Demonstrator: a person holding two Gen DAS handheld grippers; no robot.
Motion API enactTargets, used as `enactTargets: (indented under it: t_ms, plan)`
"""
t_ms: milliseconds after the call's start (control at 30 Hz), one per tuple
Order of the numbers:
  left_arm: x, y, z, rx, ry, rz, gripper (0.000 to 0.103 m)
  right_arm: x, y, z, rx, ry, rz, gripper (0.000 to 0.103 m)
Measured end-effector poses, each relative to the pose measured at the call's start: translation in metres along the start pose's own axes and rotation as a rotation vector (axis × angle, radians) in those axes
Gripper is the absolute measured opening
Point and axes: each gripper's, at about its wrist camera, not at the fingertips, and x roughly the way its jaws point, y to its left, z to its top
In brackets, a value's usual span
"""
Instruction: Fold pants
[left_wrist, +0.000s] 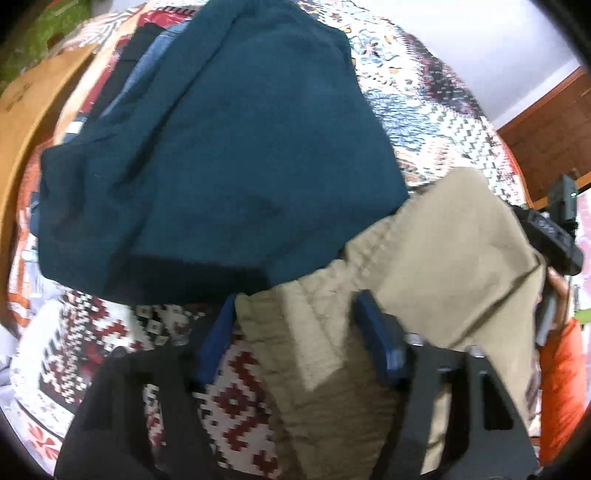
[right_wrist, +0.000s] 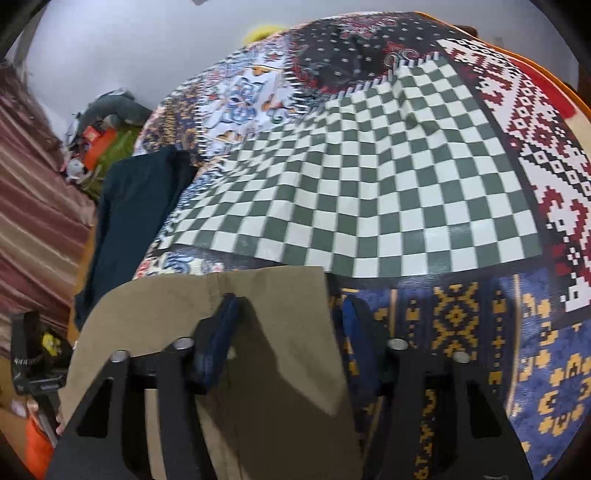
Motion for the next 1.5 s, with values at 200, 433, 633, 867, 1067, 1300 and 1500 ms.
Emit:
enactTargets:
  t_ms: [200, 433, 633, 867, 1067, 1300, 1500]
  plan:
    - [-0.011, -0.008, -0.001, 0.037, -0.030, 0.057, 0.050, -0.009, 0.031, -0.005, -0.131, -0.020, -0.075, 0.011]
    - [-0.059, -0.026, 0.004, 0.131, -0.162, 0.160, 0.043, -0.048, 0.057, 0.004, -0.197, -0.146, -0.187, 0.008]
    - [-0.128, -0.057, 0.017, 0.188, -0.350, 0.187, 0.043, -0.121, 0.089, 0.027, -0.244, -0.327, -0.202, 0.008]
    - [-0.170, -0.087, 0.006, 0.261, -0.433, 0.183, 0.043, -0.183, 0.117, 0.026, -0.298, -0.448, -0.199, 0.008]
    - [-0.189, -0.097, -0.036, 0.305, -0.438, 0.166, 0.043, -0.210, 0.115, -0.021, -0.318, -0.428, -0.189, 0.008]
    - [-0.202, -0.109, -0.097, 0.390, -0.445, 0.200, 0.044, -0.239, 0.109, -0.090, -0.322, -0.412, -0.172, 0.008]
    - [-0.195, -0.105, -0.144, 0.417, -0.406, 0.224, 0.045, -0.246, 0.106, -0.152, -0.318, -0.355, -0.173, 0.008]
